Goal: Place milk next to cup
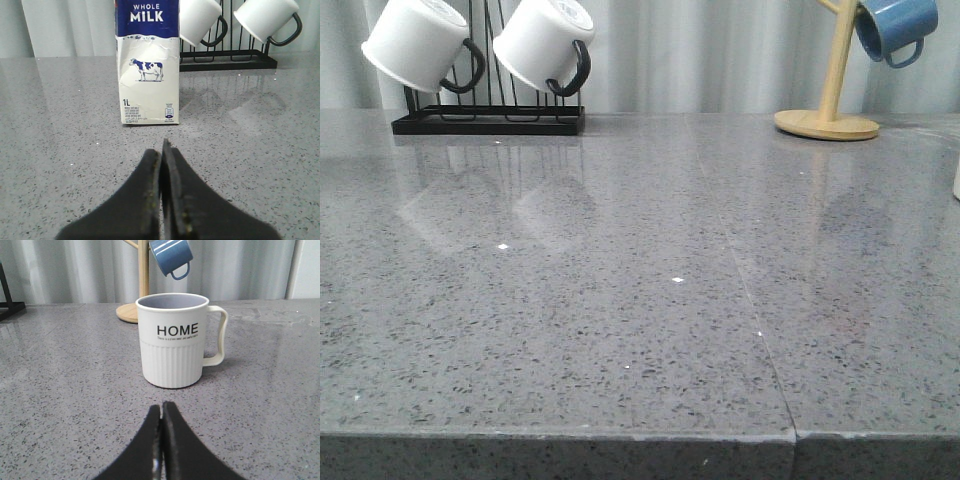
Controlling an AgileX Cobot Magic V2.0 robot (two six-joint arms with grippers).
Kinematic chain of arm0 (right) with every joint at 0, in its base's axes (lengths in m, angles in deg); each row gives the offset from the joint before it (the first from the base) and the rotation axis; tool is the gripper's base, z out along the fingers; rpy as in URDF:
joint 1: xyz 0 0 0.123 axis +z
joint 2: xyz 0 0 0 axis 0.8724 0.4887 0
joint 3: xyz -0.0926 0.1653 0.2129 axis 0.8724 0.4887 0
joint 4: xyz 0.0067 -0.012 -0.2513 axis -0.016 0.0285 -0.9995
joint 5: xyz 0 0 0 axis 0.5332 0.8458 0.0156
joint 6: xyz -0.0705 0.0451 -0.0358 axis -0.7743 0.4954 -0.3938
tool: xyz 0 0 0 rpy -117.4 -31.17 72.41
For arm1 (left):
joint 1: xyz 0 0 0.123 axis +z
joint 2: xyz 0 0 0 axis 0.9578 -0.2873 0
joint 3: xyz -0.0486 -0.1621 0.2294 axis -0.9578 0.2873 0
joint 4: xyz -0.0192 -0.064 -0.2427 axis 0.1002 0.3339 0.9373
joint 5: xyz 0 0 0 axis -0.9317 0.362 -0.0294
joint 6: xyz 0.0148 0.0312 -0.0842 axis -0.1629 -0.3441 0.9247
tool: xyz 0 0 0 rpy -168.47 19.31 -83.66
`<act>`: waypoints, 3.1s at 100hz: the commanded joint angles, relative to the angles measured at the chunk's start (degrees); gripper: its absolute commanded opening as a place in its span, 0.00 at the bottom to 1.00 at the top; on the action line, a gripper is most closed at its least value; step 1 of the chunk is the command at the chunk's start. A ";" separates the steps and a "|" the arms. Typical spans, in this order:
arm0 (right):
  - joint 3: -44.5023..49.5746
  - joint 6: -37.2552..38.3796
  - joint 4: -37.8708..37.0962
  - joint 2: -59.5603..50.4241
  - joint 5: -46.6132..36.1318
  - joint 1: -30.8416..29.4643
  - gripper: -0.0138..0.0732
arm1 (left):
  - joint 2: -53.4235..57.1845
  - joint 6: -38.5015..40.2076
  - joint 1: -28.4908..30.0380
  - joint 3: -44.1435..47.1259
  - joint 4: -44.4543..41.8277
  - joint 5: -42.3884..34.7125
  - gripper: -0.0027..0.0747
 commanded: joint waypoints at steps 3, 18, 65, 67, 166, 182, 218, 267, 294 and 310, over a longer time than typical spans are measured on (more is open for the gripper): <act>-1.04 -0.46 0.07 -1.22 -4.98 -0.14 0.09 | 1.58 0.62 -0.19 3.52 0.40 -4.33 0.01; -1.04 -0.46 0.07 -1.22 -4.98 -0.14 0.09 | 1.58 0.62 -0.19 3.52 0.40 -4.33 0.01; -1.04 -0.46 0.07 -1.22 -5.89 -0.14 0.09 | 1.58 0.62 -0.19 3.52 0.40 -4.33 0.01; -1.04 -0.46 0.07 -1.22 -5.89 -0.14 0.09 | 1.58 0.62 -0.19 3.52 0.40 -4.33 0.01; -20.58 0.00 4.36 28.43 -1.17 -2.52 0.62 | 1.58 0.62 -0.19 3.52 0.40 -4.33 0.01; -20.58 -0.34 4.28 36.54 -10.20 -8.73 0.62 | 1.58 0.62 -0.19 3.52 0.40 -4.33 0.01; -20.58 0.00 0.02 57.53 -30.02 -13.26 0.62 | 1.58 0.62 -0.19 3.52 0.40 -4.33 0.01; -20.69 0.00 -3.19 74.52 -46.84 -13.26 0.62 | 1.58 0.62 -0.19 3.52 0.40 -4.33 0.01; -23.90 0.00 -3.65 75.90 -47.60 -13.26 0.62 | 1.58 0.62 -0.19 3.52 0.40 -4.33 0.01; -26.48 0.00 -5.32 78.29 -47.40 -13.26 0.62 | 1.58 0.62 -0.19 3.52 0.40 -4.33 0.01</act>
